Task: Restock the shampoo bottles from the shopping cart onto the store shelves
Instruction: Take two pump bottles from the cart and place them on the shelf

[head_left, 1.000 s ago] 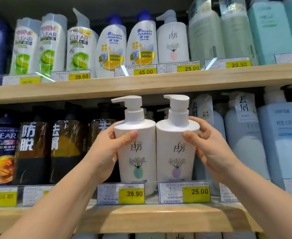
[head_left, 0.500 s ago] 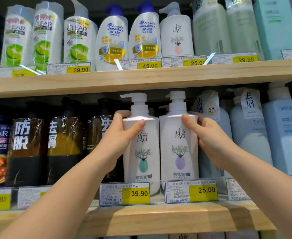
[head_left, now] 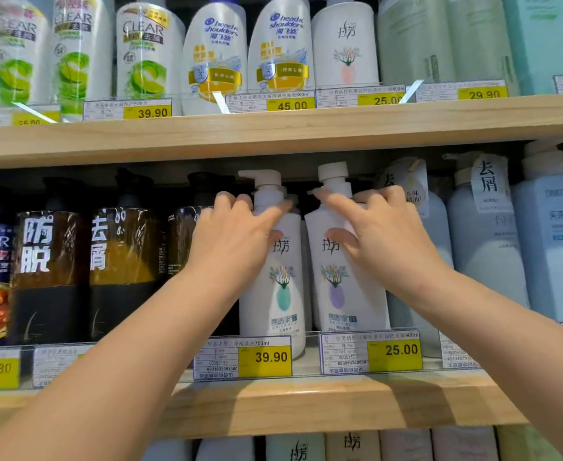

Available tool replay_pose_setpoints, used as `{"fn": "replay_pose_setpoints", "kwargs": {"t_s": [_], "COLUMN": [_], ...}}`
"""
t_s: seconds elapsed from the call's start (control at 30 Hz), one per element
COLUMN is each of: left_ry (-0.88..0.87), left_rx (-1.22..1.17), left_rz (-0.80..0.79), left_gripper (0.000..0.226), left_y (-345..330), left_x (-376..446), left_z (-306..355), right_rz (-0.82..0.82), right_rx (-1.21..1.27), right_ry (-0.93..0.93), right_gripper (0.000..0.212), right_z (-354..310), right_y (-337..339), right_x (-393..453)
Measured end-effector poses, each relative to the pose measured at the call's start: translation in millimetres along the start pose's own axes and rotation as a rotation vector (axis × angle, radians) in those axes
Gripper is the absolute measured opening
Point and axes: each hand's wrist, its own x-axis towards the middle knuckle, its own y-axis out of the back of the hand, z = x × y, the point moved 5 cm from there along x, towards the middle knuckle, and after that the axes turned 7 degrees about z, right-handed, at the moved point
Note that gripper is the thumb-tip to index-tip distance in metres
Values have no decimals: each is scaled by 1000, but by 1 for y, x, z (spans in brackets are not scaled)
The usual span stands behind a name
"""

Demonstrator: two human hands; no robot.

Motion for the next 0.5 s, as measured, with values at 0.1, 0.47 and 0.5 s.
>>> {"fn": "replay_pose_setpoints", "kwargs": {"t_s": [0.1,0.47,0.5], "left_ry": [-19,-64,-76], "left_rx": [111,155,151], "left_rz": [-65,-234,-230], "left_gripper": [62,100,99], "left_y": [1,-8,-8], "left_x": [2,6,5], "left_z": [3,12,11], "right_rz": [-91,-342,-350], "right_rx": [-164,-123,-125], "right_ry": [52,36,59], "right_gripper": [47,93,96], "right_z": [-7,3,4], "right_y": [1,-2,-3], "right_x": [6,14,14]}}
